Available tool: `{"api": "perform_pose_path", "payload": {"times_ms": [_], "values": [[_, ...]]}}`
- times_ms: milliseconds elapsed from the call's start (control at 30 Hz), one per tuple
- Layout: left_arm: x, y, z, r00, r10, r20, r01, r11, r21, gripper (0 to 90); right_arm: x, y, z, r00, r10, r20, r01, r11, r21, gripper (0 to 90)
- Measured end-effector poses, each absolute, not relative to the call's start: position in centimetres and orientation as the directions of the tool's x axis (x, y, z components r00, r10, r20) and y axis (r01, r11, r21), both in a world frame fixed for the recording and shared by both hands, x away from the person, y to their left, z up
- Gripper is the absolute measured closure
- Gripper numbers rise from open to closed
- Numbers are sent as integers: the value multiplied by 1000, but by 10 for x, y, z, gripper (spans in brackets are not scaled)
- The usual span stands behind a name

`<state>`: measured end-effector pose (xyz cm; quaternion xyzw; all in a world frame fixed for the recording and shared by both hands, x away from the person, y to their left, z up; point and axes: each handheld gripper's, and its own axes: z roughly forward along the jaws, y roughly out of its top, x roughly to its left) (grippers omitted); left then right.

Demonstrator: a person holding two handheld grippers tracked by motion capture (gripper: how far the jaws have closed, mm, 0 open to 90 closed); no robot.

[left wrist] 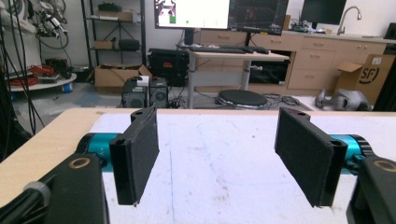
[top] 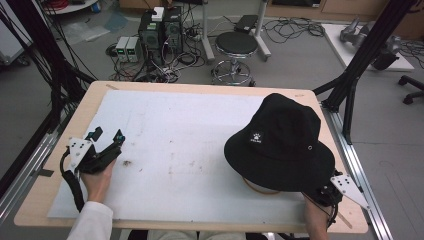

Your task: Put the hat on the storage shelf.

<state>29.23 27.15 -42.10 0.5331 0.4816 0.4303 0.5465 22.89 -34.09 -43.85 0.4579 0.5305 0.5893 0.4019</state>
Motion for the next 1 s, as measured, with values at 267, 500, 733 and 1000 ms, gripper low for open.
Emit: {"api": "perform_pose_path", "payload": {"times_ms": [267,500,733,1000], "values": [[289,273,-426,178,982,-62,44,55,998,306,229,-341,-439,-254,960,118,16,-118,993,108],[285,275,-427,172,983,-66,43,60,997,305,229,-341,-439,-258,959,117,14,-118,993,108],[285,275,-429,173,983,-68,54,60,997,301,229,-342,-439,-261,958,121,15,-121,993,108],[285,276,-430,177,981,-77,61,67,996,299,230,-343,-439,-258,957,130,17,-130,991,108]]}}
